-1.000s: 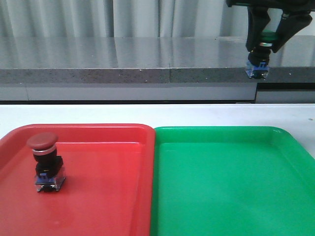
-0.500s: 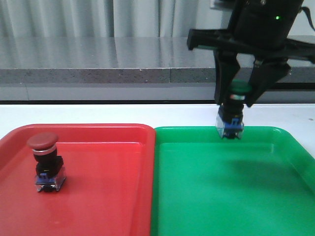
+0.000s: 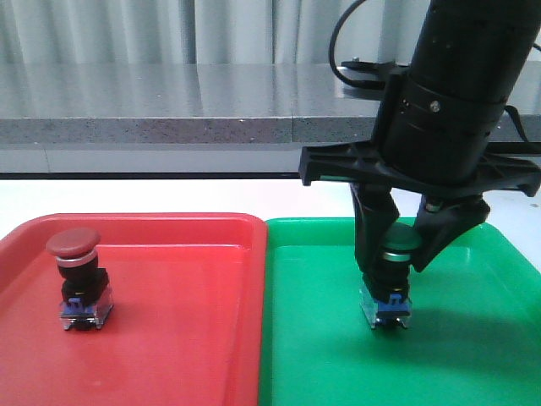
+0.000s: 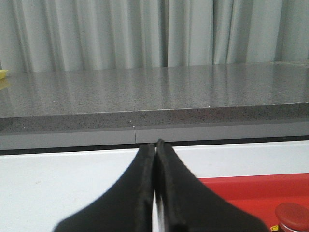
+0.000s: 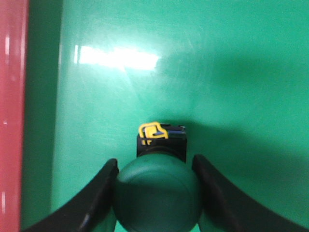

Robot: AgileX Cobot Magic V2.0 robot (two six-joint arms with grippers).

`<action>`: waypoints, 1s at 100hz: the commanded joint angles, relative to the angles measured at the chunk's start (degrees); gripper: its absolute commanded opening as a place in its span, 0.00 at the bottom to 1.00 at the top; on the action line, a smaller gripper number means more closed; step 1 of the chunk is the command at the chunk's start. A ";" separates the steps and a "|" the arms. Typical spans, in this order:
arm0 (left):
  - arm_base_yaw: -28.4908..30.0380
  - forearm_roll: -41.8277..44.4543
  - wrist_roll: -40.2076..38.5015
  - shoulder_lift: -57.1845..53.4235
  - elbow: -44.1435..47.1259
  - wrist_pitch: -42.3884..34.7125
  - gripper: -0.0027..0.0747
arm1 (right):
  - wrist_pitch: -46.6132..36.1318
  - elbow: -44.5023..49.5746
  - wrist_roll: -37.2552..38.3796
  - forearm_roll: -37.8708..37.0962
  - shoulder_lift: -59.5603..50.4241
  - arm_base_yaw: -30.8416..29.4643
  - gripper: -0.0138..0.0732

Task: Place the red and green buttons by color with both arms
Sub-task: 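Move the green button into the green tray and lower it, then open the right gripper and raise it away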

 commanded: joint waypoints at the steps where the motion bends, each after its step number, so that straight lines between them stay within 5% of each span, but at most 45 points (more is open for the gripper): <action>1: 0.08 -0.60 0.00 -1.84 0.65 -4.15 0.01 | -1.53 -0.97 0.21 -0.70 -0.71 -0.01 0.41; 25: 0.08 -0.60 0.00 -1.84 0.65 -4.15 0.01 | -1.73 -0.97 0.02 -1.57 -0.30 0.24 0.43; 54: 0.08 -0.60 0.00 -1.84 0.65 -4.15 0.01 | -3.11 -0.97 0.02 -1.74 -0.36 0.24 0.85; 100: 0.08 -0.60 0.00 -1.84 0.65 -4.15 0.01 | -11.84 -0.97 -2.03 -1.74 -13.09 -3.15 0.84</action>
